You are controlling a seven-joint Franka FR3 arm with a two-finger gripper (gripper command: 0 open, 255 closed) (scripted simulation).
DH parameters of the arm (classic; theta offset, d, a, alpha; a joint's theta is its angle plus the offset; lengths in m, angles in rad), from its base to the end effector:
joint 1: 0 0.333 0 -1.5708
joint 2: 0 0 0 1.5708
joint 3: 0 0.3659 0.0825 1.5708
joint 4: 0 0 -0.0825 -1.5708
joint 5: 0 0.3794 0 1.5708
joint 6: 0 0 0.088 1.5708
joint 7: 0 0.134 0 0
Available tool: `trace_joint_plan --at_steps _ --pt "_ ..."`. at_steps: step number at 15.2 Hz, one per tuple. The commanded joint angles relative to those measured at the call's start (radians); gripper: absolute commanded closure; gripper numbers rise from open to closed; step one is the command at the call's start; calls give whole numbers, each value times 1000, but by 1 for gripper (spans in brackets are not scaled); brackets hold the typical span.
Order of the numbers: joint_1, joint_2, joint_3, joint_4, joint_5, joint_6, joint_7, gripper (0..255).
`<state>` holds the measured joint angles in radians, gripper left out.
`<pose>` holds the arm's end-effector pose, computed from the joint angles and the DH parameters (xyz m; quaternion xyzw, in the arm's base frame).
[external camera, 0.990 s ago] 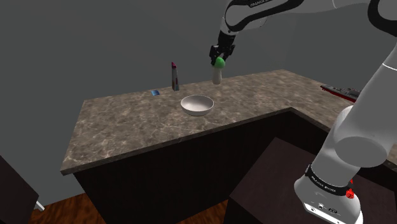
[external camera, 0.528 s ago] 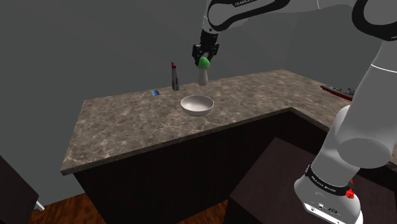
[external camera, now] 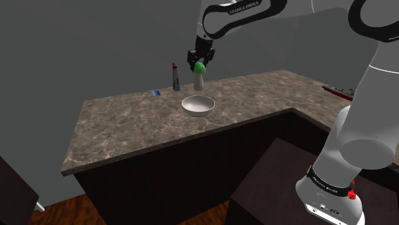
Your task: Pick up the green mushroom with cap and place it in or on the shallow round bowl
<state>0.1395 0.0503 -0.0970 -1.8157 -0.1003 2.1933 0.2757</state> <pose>0.6139 0.0215 0.5647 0.9812 -0.0921 0.1682 0.0209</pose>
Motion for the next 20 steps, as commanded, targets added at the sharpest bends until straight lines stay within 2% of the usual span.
trace_joint_plan --at_steps 1,16,20 --pt "-1 7 -1 -17 0 25 1 255" --pt "-3 57 -3 -160 -11 217 21 255" --pt "-3 57 -3 -160 -11 217 21 255"
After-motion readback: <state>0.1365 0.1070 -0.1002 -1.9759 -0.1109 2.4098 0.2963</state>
